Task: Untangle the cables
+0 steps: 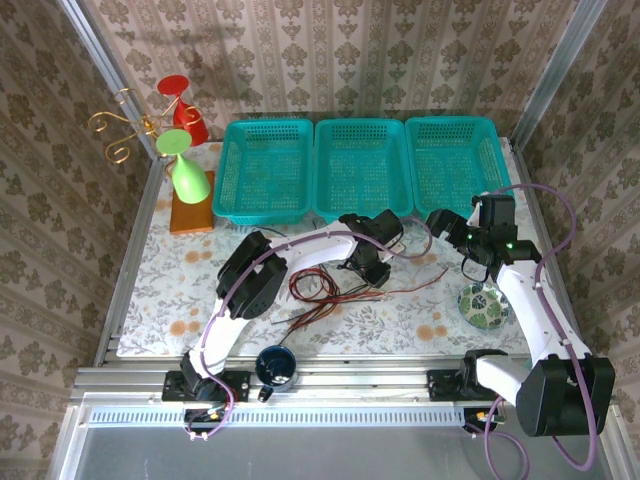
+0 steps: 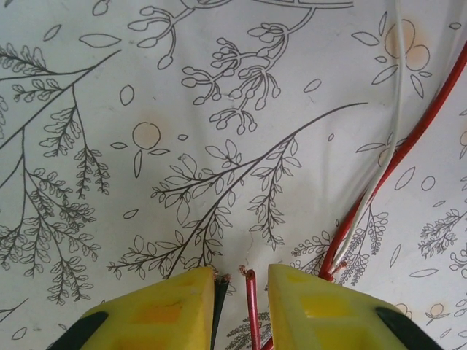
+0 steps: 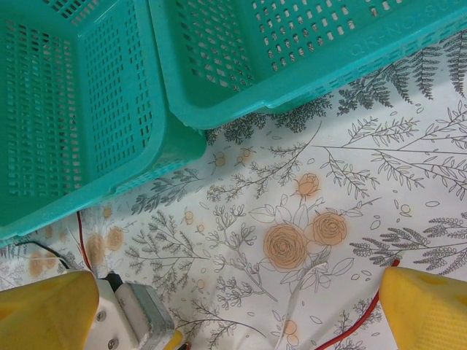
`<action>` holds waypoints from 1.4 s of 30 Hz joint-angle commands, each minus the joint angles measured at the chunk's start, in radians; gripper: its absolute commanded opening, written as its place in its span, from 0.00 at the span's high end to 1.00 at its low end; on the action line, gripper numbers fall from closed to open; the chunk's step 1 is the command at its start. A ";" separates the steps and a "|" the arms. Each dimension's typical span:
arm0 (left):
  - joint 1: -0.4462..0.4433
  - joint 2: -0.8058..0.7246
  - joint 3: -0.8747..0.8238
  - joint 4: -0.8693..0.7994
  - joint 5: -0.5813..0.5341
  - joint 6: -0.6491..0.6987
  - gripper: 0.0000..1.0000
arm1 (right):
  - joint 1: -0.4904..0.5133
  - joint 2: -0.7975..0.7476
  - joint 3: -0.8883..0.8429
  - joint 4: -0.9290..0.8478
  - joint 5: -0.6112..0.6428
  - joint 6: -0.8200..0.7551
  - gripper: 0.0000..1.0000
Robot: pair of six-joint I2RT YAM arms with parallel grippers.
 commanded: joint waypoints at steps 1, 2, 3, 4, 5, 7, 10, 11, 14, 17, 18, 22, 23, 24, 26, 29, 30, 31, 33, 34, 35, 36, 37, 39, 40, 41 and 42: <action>-0.009 0.023 0.023 -0.027 0.028 -0.008 0.76 | -0.005 -0.017 0.034 -0.022 -0.019 0.004 0.00; -0.012 0.023 0.024 -0.028 0.030 -0.008 0.76 | -0.005 -0.018 0.034 -0.023 -0.017 0.003 0.00; -0.011 0.026 0.024 -0.028 0.028 -0.009 0.76 | -0.005 -0.018 0.035 -0.024 -0.017 0.002 0.00; -0.011 0.026 0.022 -0.027 0.027 -0.009 0.77 | -0.005 -0.019 0.035 -0.024 -0.018 0.003 0.00; -0.012 0.029 0.021 -0.027 0.027 -0.009 0.79 | -0.005 -0.020 0.037 -0.026 -0.019 0.004 0.00; -0.014 0.029 0.019 -0.027 0.021 -0.010 0.87 | -0.005 -0.023 0.036 -0.026 -0.019 0.004 0.00; -0.017 0.018 0.026 -0.029 0.008 -0.006 0.99 | -0.005 -0.028 0.038 -0.029 -0.014 0.003 0.00; -0.019 0.009 0.033 -0.036 -0.003 -0.001 1.00 | -0.005 -0.030 0.038 -0.030 -0.013 0.003 0.00; -0.024 -0.036 0.058 -0.057 -0.051 0.016 1.00 | -0.005 -0.038 0.040 -0.030 -0.014 0.003 0.00; -0.020 -0.085 0.095 -0.097 -0.094 0.038 1.00 | -0.005 -0.044 0.044 -0.032 -0.018 0.008 0.00; -0.018 -0.099 0.108 -0.111 -0.103 0.044 1.00 | -0.006 -0.047 0.044 -0.031 -0.021 0.010 0.00; -0.009 -0.161 0.151 -0.156 -0.119 0.064 1.00 | -0.006 -0.069 0.057 -0.031 -0.046 0.031 0.00; -0.010 -0.177 0.160 -0.162 -0.127 0.067 1.00 | -0.006 -0.075 0.060 -0.032 -0.054 0.037 0.00; -0.008 -0.190 0.171 -0.168 -0.132 0.070 1.00 | -0.006 -0.081 0.062 -0.032 -0.060 0.041 0.00; -0.008 -0.215 0.208 -0.185 -0.146 0.073 1.00 | -0.006 -0.094 0.070 -0.035 -0.070 0.048 0.00; -0.007 -0.245 0.275 -0.210 -0.190 0.076 1.00 | -0.006 -0.113 0.074 -0.028 -0.097 0.053 0.00; -0.006 -0.253 0.295 -0.217 -0.205 0.077 1.00 | -0.007 -0.120 0.075 -0.022 -0.107 0.055 0.00; 0.000 -0.261 0.317 -0.221 -0.214 0.076 1.00 | -0.006 -0.126 0.074 -0.015 -0.119 0.062 0.00; 0.013 -0.270 0.359 -0.233 -0.213 0.076 1.00 | -0.006 -0.136 0.080 -0.004 -0.141 0.075 0.00; 0.022 -0.270 0.386 -0.241 -0.208 0.080 1.00 | -0.007 -0.139 0.085 -0.003 -0.149 0.081 0.00; 0.029 -0.268 0.414 -0.256 -0.207 0.084 1.00 | -0.006 -0.139 0.093 -0.004 -0.159 0.086 0.00; 0.036 -0.265 0.441 -0.268 -0.207 0.086 1.00 | -0.006 -0.140 0.101 -0.003 -0.168 0.088 0.00; 0.043 -0.260 0.468 -0.282 -0.206 0.090 1.00 | -0.006 -0.142 0.106 -0.003 -0.176 0.089 0.00; 0.057 -0.257 0.511 -0.291 -0.204 0.095 1.00 | -0.007 -0.149 0.112 0.001 -0.189 0.093 0.00; 0.062 -0.258 0.527 -0.289 -0.205 0.099 1.00 | -0.006 -0.152 0.109 0.007 -0.194 0.095 0.00; 0.067 -0.258 0.548 -0.285 -0.208 0.102 1.00 | -0.006 -0.153 0.106 0.011 -0.198 0.099 0.00; 0.073 -0.258 0.568 -0.284 -0.213 0.104 1.00 | -0.006 -0.155 0.102 0.018 -0.204 0.101 0.00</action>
